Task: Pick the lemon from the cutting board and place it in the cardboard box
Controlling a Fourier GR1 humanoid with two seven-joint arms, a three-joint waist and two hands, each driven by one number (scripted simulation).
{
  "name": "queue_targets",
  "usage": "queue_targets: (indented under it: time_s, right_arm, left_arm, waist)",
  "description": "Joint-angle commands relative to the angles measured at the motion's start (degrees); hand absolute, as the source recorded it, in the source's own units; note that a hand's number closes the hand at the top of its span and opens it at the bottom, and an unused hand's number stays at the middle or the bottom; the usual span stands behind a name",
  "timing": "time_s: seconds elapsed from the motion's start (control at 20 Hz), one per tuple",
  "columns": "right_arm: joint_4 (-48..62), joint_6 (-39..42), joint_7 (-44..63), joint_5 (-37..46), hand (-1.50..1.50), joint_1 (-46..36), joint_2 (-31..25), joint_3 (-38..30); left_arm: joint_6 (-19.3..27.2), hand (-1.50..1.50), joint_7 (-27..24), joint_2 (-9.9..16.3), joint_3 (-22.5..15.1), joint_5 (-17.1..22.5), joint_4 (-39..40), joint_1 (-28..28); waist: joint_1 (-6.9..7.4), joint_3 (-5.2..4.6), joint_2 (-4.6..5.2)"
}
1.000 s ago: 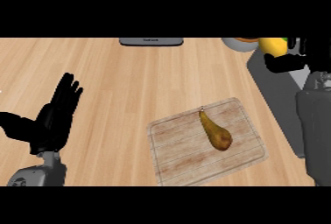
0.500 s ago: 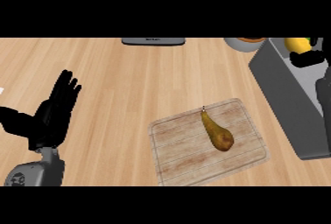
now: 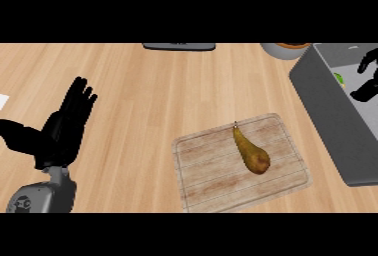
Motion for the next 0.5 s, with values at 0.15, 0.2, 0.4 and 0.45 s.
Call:
queue_targets:
  time_s: [0.15,0.2,0.4,0.45]
  right_arm:
    - [13.70,-7.63,-9.20,-3.77,-1.50,-2.65,-1.93,-5.57]
    - [13.25,-8.51,-9.27,-4.19,-1.50,-4.91,-1.20,-5.88]
    - [7.06,-19.74,-17.85,-10.29,-1.50,-3.78,-0.27,-11.03]
    - [6.24,-20.71,-21.07,-12.69,-1.50,-3.11,0.08,-12.68]
  left_arm:
    - [-0.61,0.00,-2.37,-0.64,-0.50,-0.22,-0.08,2.07]
    - [-0.15,0.00,-1.47,-0.82,-0.98,-0.87,1.67,0.32]
    - [-0.58,0.00,-0.85,0.42,0.38,0.11,-0.65,1.46]
    - [0.24,0.00,0.03,0.36,1.17,0.31,0.99,-1.00]
  waist:
    - [0.23,0.08,0.10]
    - [0.29,0.10,0.21]
    - [0.08,0.20,-0.03]
    - [-1.10,0.18,-0.15]
